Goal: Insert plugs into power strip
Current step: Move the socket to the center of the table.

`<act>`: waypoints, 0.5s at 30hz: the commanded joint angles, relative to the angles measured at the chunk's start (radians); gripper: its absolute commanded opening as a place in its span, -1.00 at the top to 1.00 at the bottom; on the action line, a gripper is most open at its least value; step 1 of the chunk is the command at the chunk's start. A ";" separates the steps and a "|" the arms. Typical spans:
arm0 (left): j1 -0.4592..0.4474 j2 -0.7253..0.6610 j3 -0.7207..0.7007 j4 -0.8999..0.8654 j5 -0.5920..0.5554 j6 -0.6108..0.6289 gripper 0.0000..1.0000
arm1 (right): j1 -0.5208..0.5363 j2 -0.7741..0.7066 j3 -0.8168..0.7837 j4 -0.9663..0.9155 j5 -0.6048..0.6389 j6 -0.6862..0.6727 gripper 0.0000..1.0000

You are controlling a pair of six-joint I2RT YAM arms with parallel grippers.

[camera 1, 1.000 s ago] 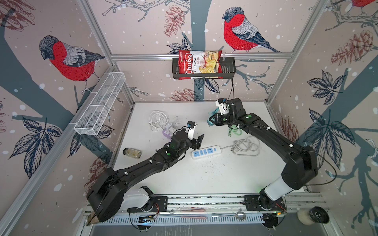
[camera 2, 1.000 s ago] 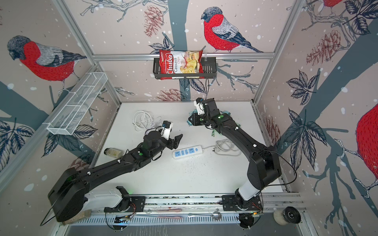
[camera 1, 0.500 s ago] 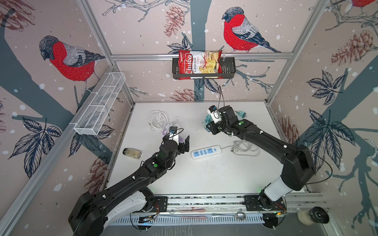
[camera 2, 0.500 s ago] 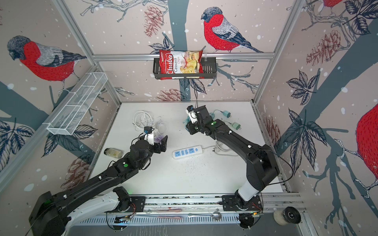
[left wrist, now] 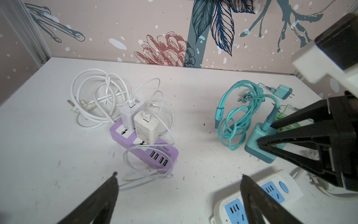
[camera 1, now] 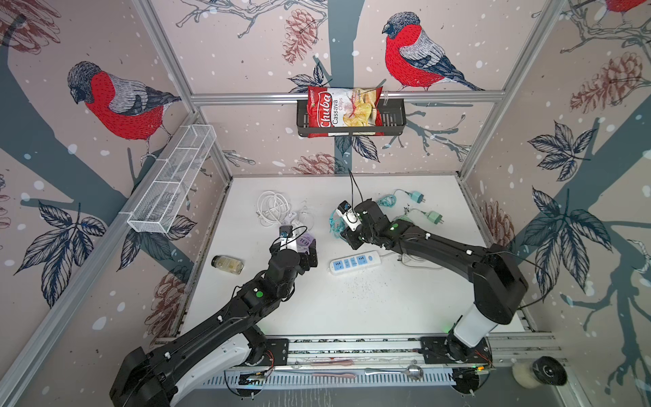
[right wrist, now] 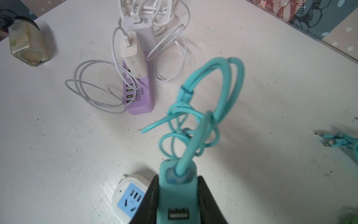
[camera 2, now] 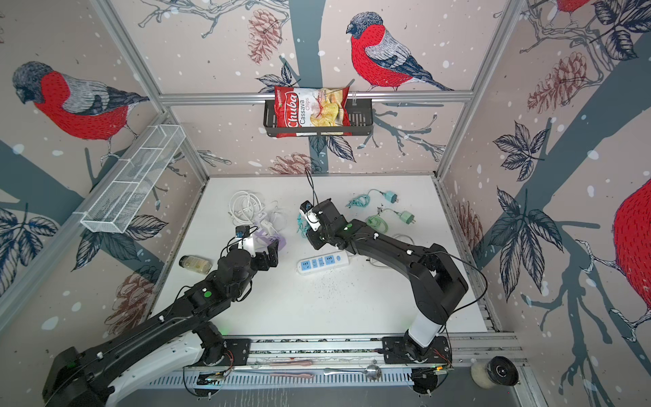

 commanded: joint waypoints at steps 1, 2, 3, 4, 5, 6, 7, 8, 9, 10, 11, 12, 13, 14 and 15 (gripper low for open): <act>0.002 -0.006 -0.010 -0.011 -0.016 -0.014 -0.93 | 0.020 -0.027 -0.040 0.067 -0.015 -0.018 1.00; 0.002 -0.007 -0.012 -0.011 -0.017 -0.015 -0.93 | 0.024 -0.035 -0.054 0.077 -0.020 -0.018 1.00; 0.002 -0.007 -0.012 -0.013 -0.016 -0.018 -0.93 | 0.027 -0.044 -0.065 0.081 -0.029 -0.015 1.00; 0.002 -0.006 -0.013 -0.015 -0.016 -0.018 -0.93 | 0.028 -0.052 -0.071 0.077 -0.038 -0.008 1.00; 0.002 -0.007 -0.013 -0.016 -0.016 -0.020 -0.93 | 0.031 -0.060 -0.077 0.076 -0.046 -0.004 1.00; 0.002 -0.008 -0.013 -0.018 -0.010 -0.021 -0.93 | 0.036 -0.071 -0.093 0.083 -0.060 -0.003 1.00; 0.002 -0.008 -0.014 -0.017 -0.007 -0.021 -0.93 | 0.043 -0.092 -0.121 0.109 -0.073 -0.008 1.00; 0.002 -0.010 -0.016 -0.018 -0.007 -0.022 -0.93 | 0.050 -0.111 -0.151 0.137 -0.080 -0.015 1.00; 0.002 -0.012 -0.016 -0.020 -0.007 -0.025 -0.93 | 0.054 -0.130 -0.181 0.168 -0.091 -0.019 1.00; 0.002 -0.015 -0.017 -0.024 -0.003 -0.028 -0.93 | 0.053 -0.146 -0.203 0.186 -0.115 -0.026 1.00; 0.002 -0.017 -0.017 -0.028 0.002 -0.032 -0.93 | 0.052 -0.154 -0.220 0.199 -0.129 -0.033 1.00; 0.002 -0.019 -0.018 -0.032 0.010 -0.035 -0.93 | 0.049 -0.160 -0.233 0.208 -0.148 -0.044 1.00; 0.002 -0.023 -0.022 -0.036 0.019 -0.041 -0.93 | 0.048 -0.160 -0.239 0.211 -0.159 -0.053 1.00; 0.002 -0.025 -0.024 -0.039 0.024 -0.046 -0.93 | 0.047 -0.158 -0.242 0.212 -0.170 -0.061 1.00; 0.002 -0.029 -0.028 -0.043 0.034 -0.050 -0.93 | 0.045 -0.154 -0.240 0.205 -0.186 -0.074 1.00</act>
